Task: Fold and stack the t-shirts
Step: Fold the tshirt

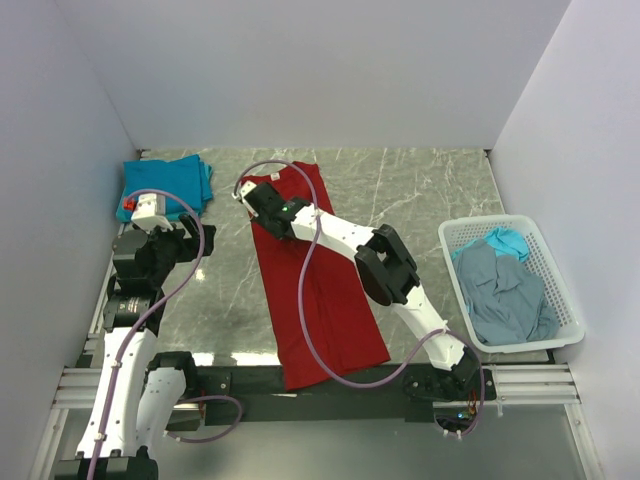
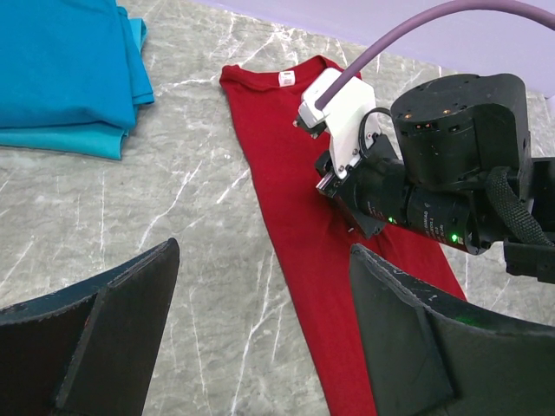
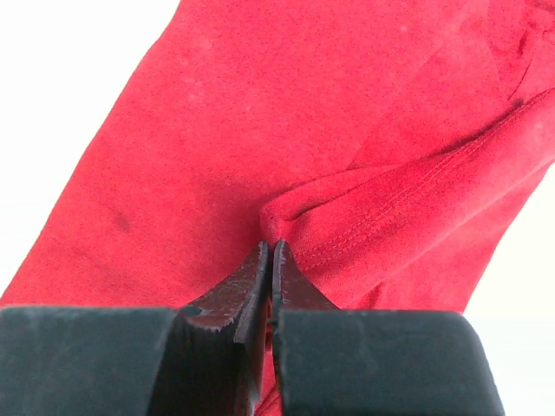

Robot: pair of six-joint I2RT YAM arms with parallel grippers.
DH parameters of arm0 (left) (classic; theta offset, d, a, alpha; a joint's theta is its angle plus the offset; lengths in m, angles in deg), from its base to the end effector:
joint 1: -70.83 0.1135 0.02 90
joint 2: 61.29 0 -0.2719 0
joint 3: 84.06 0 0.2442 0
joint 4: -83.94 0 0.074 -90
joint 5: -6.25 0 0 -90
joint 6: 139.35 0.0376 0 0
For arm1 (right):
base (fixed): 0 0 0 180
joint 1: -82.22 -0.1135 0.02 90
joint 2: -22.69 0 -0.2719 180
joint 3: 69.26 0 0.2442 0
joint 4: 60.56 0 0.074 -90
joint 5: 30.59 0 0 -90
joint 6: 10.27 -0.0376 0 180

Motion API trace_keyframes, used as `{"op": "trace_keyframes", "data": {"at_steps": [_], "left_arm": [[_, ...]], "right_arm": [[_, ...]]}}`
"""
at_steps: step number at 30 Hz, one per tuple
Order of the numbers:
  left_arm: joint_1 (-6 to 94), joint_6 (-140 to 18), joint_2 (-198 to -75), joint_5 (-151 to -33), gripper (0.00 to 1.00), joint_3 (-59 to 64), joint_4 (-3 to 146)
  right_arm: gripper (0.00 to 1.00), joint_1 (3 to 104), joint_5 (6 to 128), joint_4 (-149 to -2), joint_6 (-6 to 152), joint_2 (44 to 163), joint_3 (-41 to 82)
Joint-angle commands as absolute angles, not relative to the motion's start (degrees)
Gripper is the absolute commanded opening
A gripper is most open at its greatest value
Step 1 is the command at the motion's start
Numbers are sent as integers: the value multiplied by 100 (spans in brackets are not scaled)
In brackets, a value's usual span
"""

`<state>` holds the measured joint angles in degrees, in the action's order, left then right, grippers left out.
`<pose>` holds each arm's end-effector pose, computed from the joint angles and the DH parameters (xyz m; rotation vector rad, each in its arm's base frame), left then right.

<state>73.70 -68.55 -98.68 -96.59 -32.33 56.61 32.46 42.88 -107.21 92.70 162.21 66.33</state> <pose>0.1486 -0.0009 0.3142 -0.1867 1.8003 -0.4045 0.3572 0.4055 0.1883 -1.1436 2.1164 -0.0595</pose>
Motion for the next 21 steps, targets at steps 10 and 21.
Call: {"op": "trace_keyframes", "data": {"at_steps": [10,21], "left_arm": [[7373,-6807,-9855,-9799,84,-3177,5890],[7373,-6807,-9856,-9808,84,-3186,5908]], "right_arm": [[26,3265,4103,-10774,9415,15690,6582],[53,4037,7327,-11538,9616,14715,6609]]}}
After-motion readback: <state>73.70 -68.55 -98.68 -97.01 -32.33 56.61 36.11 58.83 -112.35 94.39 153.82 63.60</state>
